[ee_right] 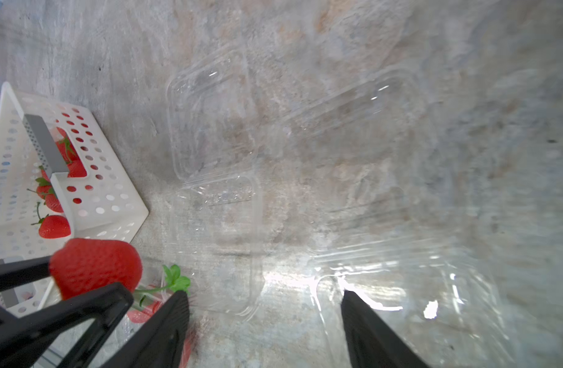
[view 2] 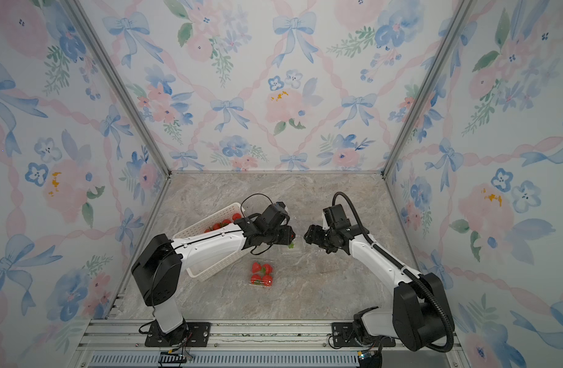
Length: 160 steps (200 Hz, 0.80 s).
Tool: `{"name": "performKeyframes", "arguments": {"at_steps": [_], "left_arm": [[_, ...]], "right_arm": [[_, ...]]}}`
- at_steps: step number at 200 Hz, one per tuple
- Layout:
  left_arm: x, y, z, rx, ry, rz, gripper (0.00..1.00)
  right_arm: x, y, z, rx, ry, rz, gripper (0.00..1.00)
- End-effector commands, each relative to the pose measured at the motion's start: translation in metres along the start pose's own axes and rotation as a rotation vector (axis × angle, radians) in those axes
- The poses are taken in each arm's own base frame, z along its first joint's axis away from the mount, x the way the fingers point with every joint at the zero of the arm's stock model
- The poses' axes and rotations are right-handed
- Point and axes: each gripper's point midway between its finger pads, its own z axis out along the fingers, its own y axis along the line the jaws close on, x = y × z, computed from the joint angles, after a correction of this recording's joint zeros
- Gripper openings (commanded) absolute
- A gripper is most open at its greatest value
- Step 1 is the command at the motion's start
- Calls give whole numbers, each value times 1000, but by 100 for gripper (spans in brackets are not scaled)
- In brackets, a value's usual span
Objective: Pack strawberries into containers
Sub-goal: Place the strawberry in the packing box.
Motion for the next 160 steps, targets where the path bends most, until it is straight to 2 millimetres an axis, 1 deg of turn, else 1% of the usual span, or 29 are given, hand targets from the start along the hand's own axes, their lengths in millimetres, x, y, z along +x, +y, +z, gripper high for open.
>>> {"name": "performKeyframes", "arguments": {"at_steps": [1, 17, 41, 70, 80, 104, 125, 142, 160], "left_arm": [[14, 0, 15, -1, 61, -23, 19], [20, 0, 22, 2, 84, -40, 19], [27, 4, 30, -12, 105, -58, 21], [39, 11, 41, -32, 142, -76, 24], [43, 13, 45, -37, 151, -79, 27], [45, 15, 47, -46, 153, -83, 43], [46, 17, 47, -55, 151, -87, 52], [45, 17, 46, -57, 146, -85, 55], [37, 15, 39, -59, 114, -79, 55]], "right_arm": [[5, -20, -6, 41, 3, 37, 78], [6, -25, -8, 43, 3, 42, 77], [13, -29, -4, 41, 25, 40, 77], [17, -26, 2, 17, 41, 42, 77], [18, -25, 2, 15, 47, 38, 77], [18, -24, 1, 11, 49, 26, 77], [19, -23, 2, 7, 54, 21, 78], [20, -22, 2, 4, 55, 12, 78], [22, -21, 4, 3, 60, 2, 78]]}}
